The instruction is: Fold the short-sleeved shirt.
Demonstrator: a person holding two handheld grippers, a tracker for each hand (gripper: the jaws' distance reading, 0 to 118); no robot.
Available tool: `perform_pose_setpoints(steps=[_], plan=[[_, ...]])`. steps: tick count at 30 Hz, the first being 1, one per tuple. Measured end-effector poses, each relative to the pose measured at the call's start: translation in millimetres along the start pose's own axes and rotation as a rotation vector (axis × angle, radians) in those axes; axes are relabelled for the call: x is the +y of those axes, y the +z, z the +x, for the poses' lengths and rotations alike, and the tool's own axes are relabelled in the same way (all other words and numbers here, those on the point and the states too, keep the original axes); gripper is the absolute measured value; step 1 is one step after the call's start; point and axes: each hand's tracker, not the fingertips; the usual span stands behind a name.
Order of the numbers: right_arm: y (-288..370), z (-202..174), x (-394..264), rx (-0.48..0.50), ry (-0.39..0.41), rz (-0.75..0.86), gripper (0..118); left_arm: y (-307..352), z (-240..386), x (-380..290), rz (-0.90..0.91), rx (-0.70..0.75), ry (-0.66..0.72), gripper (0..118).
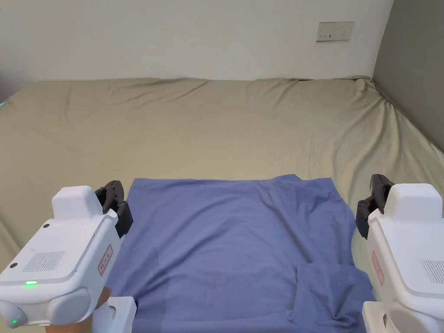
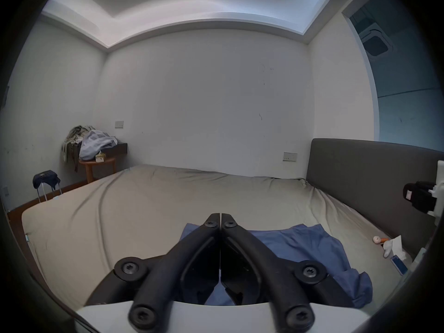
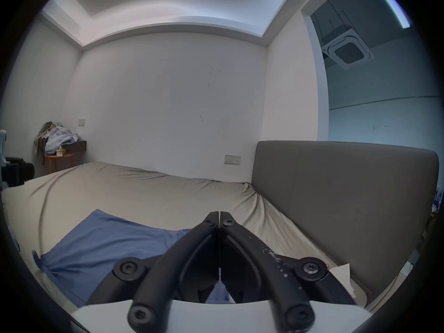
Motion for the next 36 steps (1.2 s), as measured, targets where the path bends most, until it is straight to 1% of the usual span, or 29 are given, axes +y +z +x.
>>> perform_pose_setpoints(steps=[2,4,8,10,12,14,15,16,17,18,19,20,21,23,24,25,27,28,30,32,33,34,35,36], plan=[[1,0,0,-0.006,-0.003,-0.004,2,-5,-7,-4,-0.009,0.01,-0.022,0],[-2,2,-3,-0.011,0.004,-0.008,2,-7,-13,-7,-0.071,0.022,-0.048,0],[-5,5,-8,0.001,-0.001,-0.028,2,-22,-38,-28,-0.308,0.064,-0.081,0],[-6,5,-10,0.001,0.004,-0.034,2,-22,-56,-46,-0.396,0.045,-0.068,0],[-9,6,-15,0.005,0.008,-0.049,2,-23,-75,-64,-0.513,0.057,-0.028,0],[-10,7,-18,0.01,0.008,-0.063,2,-21,-93,-83,-0.569,0.047,0.018,0],[-11,7,-21,0.011,0.008,-0.069,2,-21,-100,-91,-0.613,0.05,0.029,7],[-11,7,-22,0.01,0.01,-0.074,2,-21,-105,-97,-0.635,0.067,0.022,19],[-12,7,-24,0.008,0.011,-0.081,2,-19,-110,-106,-0.637,0.078,0.026,43],[-13,7,-25,0.008,0.01,-0.089,2,-20,-115,-113,-0.667,0.086,0.03,85],[-14,8,-28,0.009,0.007,-0.096,2,-23,-119,-119,-0.71,0.088,0.038,111],[-15,8,-29,0.011,0.001,-0.104,2,-25,-122,-126,-0.739,0.097,0.048,118],[-16,9,-31,0.011,-0.003,-0.11,2,-24,-122,-133,-0.737,0.114,0.054,115],[-16,8,-34,0.012,-0.002,-0.119,2,-26,-125,-142,-0.723,0.123,0.062,101],[-16,9,-36,0.011,0.0,-0.125,2,-30,-126,-148,-0.74,0.121,0.059,85],[-17,9,-37,0.011,0.002,-0.132,2,-32,-125,-153,-0.755,0.122,0.051,65],[-15,11,-43,0.01,0.003,-0.149,2,-38,-123,-164,-0.778,0.113,0.035,14],[-15,12,-46,0.008,0.001,-0.16,2,-39,-122,-169,-0.783,0.098,0.034,7],[-16,18,-55,0.006,-0.011,-0.218,2,-39,-118,-175,-0.793,0.069,0.036,7],[-18,24,-71,0.011,-0.024,-0.311,4,-35,-112,-173,-0.783,0.09,0.018,4],[-21,29,-83,0.024,-0.048,-0.372,16,-34,-112,-171,-0.774,0.094,0.02,4],[-26,32,-96,0.032,-0.063,-0.458,32,-31,-113,-169,-0.76,0.095,0.028,3],[-28,34,-113,0.037,-0.075,-0.553,51,-29,-114,-167,-0.751,0.094,0.04,3],[-31,34,-132,0.039,-0.091,-0.621,80,-28,-114,-164,-0.746,0.095,0.042,3]])
